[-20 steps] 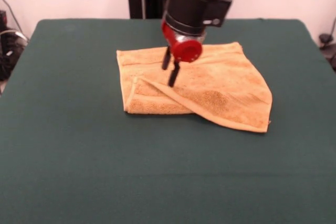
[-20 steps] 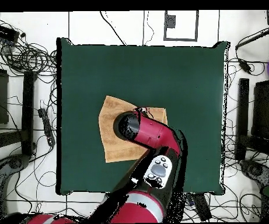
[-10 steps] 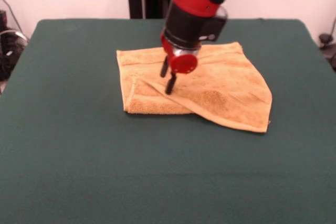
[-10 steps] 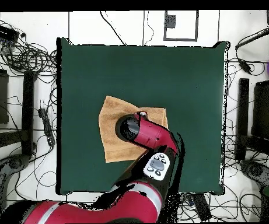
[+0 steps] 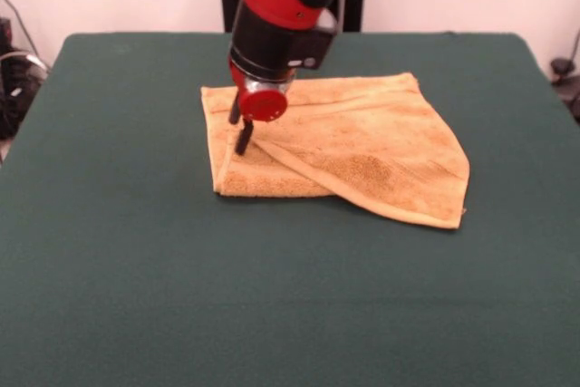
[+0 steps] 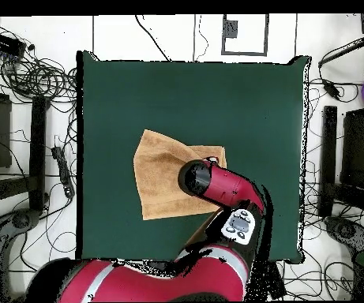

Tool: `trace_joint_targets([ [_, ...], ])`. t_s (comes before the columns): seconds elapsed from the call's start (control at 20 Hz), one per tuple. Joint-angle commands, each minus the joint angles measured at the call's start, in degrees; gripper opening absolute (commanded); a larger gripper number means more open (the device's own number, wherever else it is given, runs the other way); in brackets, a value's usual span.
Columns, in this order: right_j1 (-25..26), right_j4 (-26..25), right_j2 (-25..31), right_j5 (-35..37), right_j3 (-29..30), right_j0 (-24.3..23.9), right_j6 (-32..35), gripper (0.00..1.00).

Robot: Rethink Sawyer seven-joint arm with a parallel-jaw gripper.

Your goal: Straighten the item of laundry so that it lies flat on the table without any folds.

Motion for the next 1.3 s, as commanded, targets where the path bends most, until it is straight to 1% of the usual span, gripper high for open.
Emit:
trace_joint_targets([
  [0.05,2.6,3.2,10.9,-5.4,3.6,-0.1,8.2,1.0],
  [0.2,4.2,4.7,12.5,-9.4,4.4,-0.2,10.8,1.0],
  [0.3,4.5,5.3,12.7,-10.2,4.7,-0.1,11.4,1.0],
  [0.5,4.3,5.6,12.1,-9.6,4.8,0.1,10.5,1.0],
  [0.75,4.2,4.9,12.6,-8.4,4.7,-1.1,8.0,1.0],
  [1.0,4.0,4.3,11.4,-6.1,4.0,-0.9,6.7,1.0],
  [1.1,4.5,3.4,9.8,-4.7,3.3,0.3,5.8,1.0],
  [1.15,5.0,2.8,8.7,-4.9,2.8,1.2,5.4,0.0],
  [1.25,4.9,2.7,9.1,-7.6,3.4,1.2,5.9,0.0],
  [1.3,4.9,2.8,9.7,-7.7,3.6,0.9,5.9,0.0],
])
